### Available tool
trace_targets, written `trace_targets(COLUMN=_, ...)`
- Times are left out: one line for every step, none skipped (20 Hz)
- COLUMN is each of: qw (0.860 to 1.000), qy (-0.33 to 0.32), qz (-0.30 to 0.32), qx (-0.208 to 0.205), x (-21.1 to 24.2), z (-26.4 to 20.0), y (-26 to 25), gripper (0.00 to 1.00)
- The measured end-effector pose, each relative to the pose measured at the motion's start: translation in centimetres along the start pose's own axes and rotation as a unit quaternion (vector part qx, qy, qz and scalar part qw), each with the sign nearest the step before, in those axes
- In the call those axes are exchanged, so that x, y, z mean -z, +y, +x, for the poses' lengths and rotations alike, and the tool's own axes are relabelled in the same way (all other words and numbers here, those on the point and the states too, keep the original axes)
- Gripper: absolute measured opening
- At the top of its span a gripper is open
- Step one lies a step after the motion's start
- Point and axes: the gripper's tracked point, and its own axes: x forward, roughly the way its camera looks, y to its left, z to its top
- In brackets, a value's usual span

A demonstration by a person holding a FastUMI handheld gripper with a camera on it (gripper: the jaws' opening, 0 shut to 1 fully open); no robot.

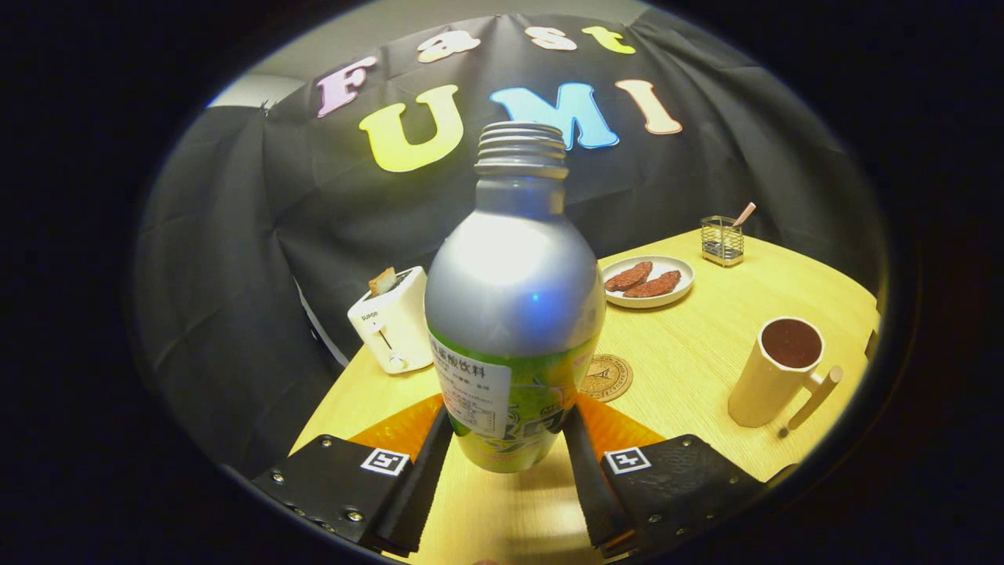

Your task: Take the bottle from table, then pour the juice into the cup, finally place the bottle on the coaster

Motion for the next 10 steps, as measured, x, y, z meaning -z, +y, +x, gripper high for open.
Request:
trace_targets(qw=1.0, qy=0.003, qz=0.013, qx=-0.004, x=-0.2, z=-0.1, y=-0.2, gripper=0.76)
trace_targets(qw=1.0, qy=0.004, qz=0.023, qx=-0.008, x=-0.2, z=-0.3, y=-0.3, gripper=0.76)
trace_targets(qw=0.999, qy=0.005, qz=0.033, qx=-0.011, x=-0.4, z=-0.5, y=-0.6, gripper=0.76)
trace_targets(qw=0.999, qy=0.008, qz=0.039, qx=-0.013, x=-0.5, z=-0.6, y=-0.8, gripper=0.76)
trace_targets(qw=0.999, qy=0.01, qz=0.044, qx=-0.014, x=-0.6, z=-0.8, y=-1.1, gripper=0.76)
trace_targets(qw=0.999, qy=0.011, qz=0.048, qx=-0.015, x=-0.7, z=-1.0, y=-1.4, gripper=0.76)
trace_targets(qw=0.998, qy=0.012, qz=0.055, qx=-0.017, x=-1.0, z=-1.2, y=-1.8, gripper=0.76)
trace_targets(qw=0.998, qy=0.013, qz=0.062, qx=-0.019, x=-0.9, z=-1.3, y=-2.0, gripper=0.76)
trace_targets(qw=0.997, qy=0.014, qz=0.072, qx=-0.023, x=-1.1, z=-1.4, y=-2.2, gripper=0.76)
trace_targets(qw=0.996, qy=0.016, qz=0.081, qx=-0.026, x=-1.1, z=-1.5, y=-2.4, gripper=0.76)
